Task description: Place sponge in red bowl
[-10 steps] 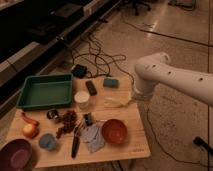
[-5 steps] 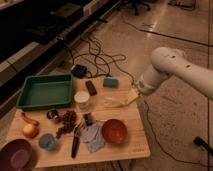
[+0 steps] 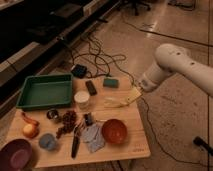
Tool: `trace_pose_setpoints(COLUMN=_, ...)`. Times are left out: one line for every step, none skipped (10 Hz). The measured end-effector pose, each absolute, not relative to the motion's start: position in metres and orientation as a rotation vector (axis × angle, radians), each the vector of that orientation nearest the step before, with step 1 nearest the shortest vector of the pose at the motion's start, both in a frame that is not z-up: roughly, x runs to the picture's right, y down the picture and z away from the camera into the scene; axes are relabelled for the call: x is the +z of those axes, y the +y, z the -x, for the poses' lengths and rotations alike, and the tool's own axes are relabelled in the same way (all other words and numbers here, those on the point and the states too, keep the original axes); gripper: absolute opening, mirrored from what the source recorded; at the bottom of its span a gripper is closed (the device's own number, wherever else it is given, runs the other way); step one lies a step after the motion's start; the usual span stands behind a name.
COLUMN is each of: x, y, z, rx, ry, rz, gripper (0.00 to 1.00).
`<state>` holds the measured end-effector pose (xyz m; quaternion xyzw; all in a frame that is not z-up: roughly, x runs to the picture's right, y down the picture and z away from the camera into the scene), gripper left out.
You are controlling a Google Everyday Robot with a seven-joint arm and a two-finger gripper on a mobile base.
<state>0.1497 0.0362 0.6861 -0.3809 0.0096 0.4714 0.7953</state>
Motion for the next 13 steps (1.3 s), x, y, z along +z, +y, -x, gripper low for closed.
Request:
trace_pose_setpoints(x=0.694, y=0.03, z=-0.156, rx=0.931, ry=0.054, rz=0.838, gripper=0.65)
trace_pose_setpoints(x=0.704, y=0.021, z=-0.161, rx=0.799, ry=0.09, rz=0.865, gripper=0.65)
trace_pose_setpoints(x=0.713, y=0.013, z=-0.16, rx=0.649, ry=0.124, rz=0.896, gripper=0.65)
trace_pose_setpoints(x=0.718, y=0.01, z=-0.162, rx=0.57, ry=0.147, rz=0.915, gripper=0.65)
trace_pose_setpoints(x=0.722, y=0.004, z=-0.163, rx=0.475, ry=0.177, rz=0.938, gripper=0.65)
trace_pose_setpoints(x=0.723, y=0.0, z=-0.164, rx=0.428, ry=0.193, rz=0.95, gripper=0.65)
trace_pose_setpoints(x=0.724, y=-0.001, z=-0.164, rx=0.411, ry=0.198, rz=0.954, gripper=0.65)
trace_pose_setpoints(x=0.724, y=-0.001, z=-0.165, rx=0.409, ry=0.199, rz=0.953, gripper=0.65)
trace_pose_setpoints(x=0.724, y=0.001, z=-0.165, rx=0.404, ry=0.202, rz=0.942, gripper=0.65)
trace_pose_setpoints(x=0.726, y=0.004, z=-0.165, rx=0.392, ry=0.2, rz=0.913, gripper=0.65)
trace_pose_setpoints(x=0.727, y=0.01, z=-0.161, rx=0.363, ry=0.185, rz=0.838, gripper=0.65)
trace_pose_setpoints(x=0.729, y=0.017, z=-0.161, rx=0.333, ry=0.179, rz=0.754, gripper=0.65)
trace_pose_setpoints(x=0.732, y=0.024, z=-0.163, rx=0.313, ry=0.169, rz=0.675, gripper=0.65)
